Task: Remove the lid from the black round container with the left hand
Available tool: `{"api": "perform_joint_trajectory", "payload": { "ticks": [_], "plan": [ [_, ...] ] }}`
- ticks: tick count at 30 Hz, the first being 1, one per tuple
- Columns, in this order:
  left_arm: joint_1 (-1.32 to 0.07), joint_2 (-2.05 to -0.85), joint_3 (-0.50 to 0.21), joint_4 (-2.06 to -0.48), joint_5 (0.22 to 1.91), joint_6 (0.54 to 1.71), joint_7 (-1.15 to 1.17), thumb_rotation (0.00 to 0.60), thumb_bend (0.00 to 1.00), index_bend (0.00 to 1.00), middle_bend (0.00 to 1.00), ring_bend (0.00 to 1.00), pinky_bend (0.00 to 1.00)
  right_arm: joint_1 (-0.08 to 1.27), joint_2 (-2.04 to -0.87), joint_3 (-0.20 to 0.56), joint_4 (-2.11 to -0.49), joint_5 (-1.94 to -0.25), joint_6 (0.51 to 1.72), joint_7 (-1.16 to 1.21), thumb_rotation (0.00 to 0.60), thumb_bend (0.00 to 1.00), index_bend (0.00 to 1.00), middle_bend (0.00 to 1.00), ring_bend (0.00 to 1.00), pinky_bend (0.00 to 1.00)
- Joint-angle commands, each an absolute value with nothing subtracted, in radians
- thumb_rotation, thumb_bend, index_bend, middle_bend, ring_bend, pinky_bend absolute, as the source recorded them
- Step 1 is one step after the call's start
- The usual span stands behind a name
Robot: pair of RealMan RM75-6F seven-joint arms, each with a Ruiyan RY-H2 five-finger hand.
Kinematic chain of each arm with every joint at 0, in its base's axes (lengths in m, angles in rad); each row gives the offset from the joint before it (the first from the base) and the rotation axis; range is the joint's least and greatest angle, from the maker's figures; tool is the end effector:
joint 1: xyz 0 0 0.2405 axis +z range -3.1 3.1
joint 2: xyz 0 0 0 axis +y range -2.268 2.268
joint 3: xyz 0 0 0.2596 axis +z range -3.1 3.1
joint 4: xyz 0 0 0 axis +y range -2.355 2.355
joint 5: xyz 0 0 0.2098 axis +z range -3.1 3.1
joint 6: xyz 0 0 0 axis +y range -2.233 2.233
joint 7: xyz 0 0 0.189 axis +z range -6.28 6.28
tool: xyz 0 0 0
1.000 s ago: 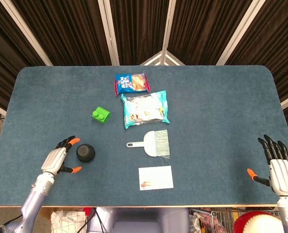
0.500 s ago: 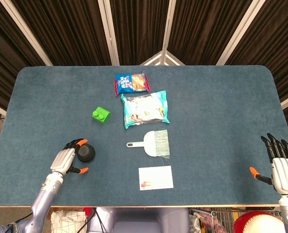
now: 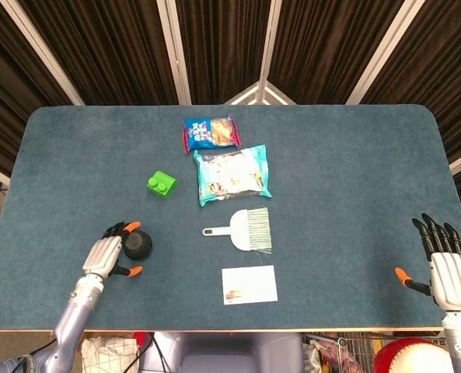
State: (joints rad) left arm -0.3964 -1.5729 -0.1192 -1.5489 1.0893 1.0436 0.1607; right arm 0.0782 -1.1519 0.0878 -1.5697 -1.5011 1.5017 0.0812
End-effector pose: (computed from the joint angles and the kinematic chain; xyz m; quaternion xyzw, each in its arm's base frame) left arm -0.2454 0.2976 -0.0440 -0.6068 -0.5762 -0.3492 0.4217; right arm -0.3158 -0.2323 0.1638 0.5670 -0.3948 0.4262 0.5840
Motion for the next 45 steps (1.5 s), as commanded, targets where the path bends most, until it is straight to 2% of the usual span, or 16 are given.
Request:
{"api": "perform_joint_trajectory", "payload": {
  "ticks": [1,18,28,37,45],
  "plan": [
    [-0.401,-1.583,-0.122,-1.536,1.082,1.039,0.159,0.600,0.27,0.13,0.11,0.00,0.00,0.077,-1.149,0.087,-1.572,-1.501,1.501,0.082,0.600,0.22,0.10,0.05,0.11,0.04],
    [-0.419,-1.630,-0.120,-1.476,1.092,1.020,0.121,0.600,0.33,0.13,0.22,0.00,0.00,0.091,-1.166,0.089,-1.568,-1.485,1.473,0.064,0.600,0.22,0.10,0.05,0.11,0.04],
    [-0.411,-1.631,-0.116,-1.477,1.144,1.043,0.065,0.600,0.33,0.12,0.15,0.00,0.00,0.085,-1.161,0.084,-1.566,-1.485,1.477,0.071,0.600,0.22,0.10,0.05,0.11,0.04],
    [-0.409,-1.609,-0.110,-1.500,1.144,1.042,0.069,0.600,0.33,0.12,0.14,0.00,0.00,0.086,-1.155,0.081,-1.583,-1.478,1.464,0.068,0.600,0.22,0.10,0.05,0.11,0.04],
    [-0.405,-1.609,-0.109,-1.507,1.155,1.057,0.066,0.600,0.33,0.12,0.26,0.00,0.00,0.090,-1.151,0.083,-1.590,-1.470,1.454,0.065,0.600,0.22,0.10,0.05,0.11,0.04]
  ]
}}
